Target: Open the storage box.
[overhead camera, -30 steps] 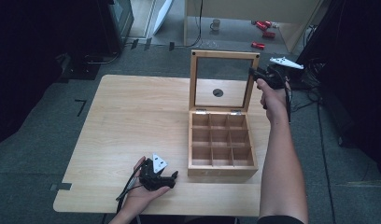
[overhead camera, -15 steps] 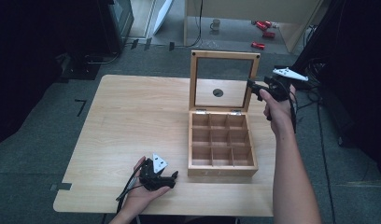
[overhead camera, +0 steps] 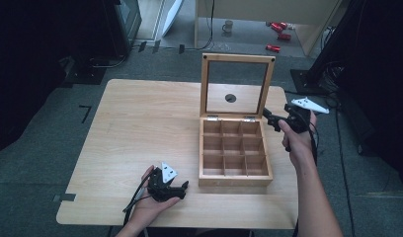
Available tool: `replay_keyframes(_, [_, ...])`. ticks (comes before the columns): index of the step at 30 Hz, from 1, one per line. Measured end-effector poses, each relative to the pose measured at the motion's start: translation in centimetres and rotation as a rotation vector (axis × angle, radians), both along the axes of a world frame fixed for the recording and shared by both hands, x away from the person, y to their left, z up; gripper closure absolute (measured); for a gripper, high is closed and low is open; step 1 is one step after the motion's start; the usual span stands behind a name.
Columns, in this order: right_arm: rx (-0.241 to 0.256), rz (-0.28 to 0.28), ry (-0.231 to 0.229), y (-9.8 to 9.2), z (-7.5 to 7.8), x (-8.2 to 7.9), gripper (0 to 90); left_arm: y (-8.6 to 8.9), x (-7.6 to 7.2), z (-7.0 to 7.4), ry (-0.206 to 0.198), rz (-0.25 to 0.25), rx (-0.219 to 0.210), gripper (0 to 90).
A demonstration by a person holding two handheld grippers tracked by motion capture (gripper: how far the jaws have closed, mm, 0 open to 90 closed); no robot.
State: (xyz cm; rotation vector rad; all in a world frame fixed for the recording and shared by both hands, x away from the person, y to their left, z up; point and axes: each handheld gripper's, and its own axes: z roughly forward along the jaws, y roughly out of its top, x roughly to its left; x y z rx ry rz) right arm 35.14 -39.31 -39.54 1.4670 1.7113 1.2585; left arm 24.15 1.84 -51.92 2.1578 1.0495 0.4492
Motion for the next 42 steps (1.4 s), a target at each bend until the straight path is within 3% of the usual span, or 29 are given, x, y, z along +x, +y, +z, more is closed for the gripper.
replay_keyframes(8, [-0.019, -0.008, 0.025, -0.7, -2.8, -3.1, 1.7, 0.0, 0.0, 0.0, 0.0, 0.0, 0.0, 16.5])
replay_keyframes(13, [-0.031, -0.043, 0.061, -1.7, -5.5, -5.5, 1.1, 0.0, 0.0, 0.0, -0.002, 0.0, -0.001, 16.5])
replay_keyframes(24, [-0.056, -0.09, 0.128, -3.4, -9.4, -9.9, 0.7, 0.0, 0.0, 0.0, 0.0, 0.001, -0.002, 16.4])
replay_keyframes(30, [-0.065, -0.11, 0.174, -4.0, -10.8, -11.6, 0.7, 0.0, 0.0, 0.0, 0.0, 0.003, -0.002, 16.4])
replay_keyframes(34, [-0.076, -0.134, 0.246, -4.2, -12.4, -13.2, 0.7, 0.0, 0.0, 0.0, 0.0, 0.002, -0.002, 16.4])
replay_keyframes(39, [-0.088, -0.151, 0.284, -4.3, -12.9, -14.2, 0.7, 0.0, 0.0, 0.0, 0.0, 0.002, -0.002, 16.4])
replay_keyframes(42, [-0.122, -0.159, 0.311, -4.2, -13.0, -14.8, 0.7, 0.0, 0.0, 0.0, 0.0, 0.002, -0.002, 16.4])
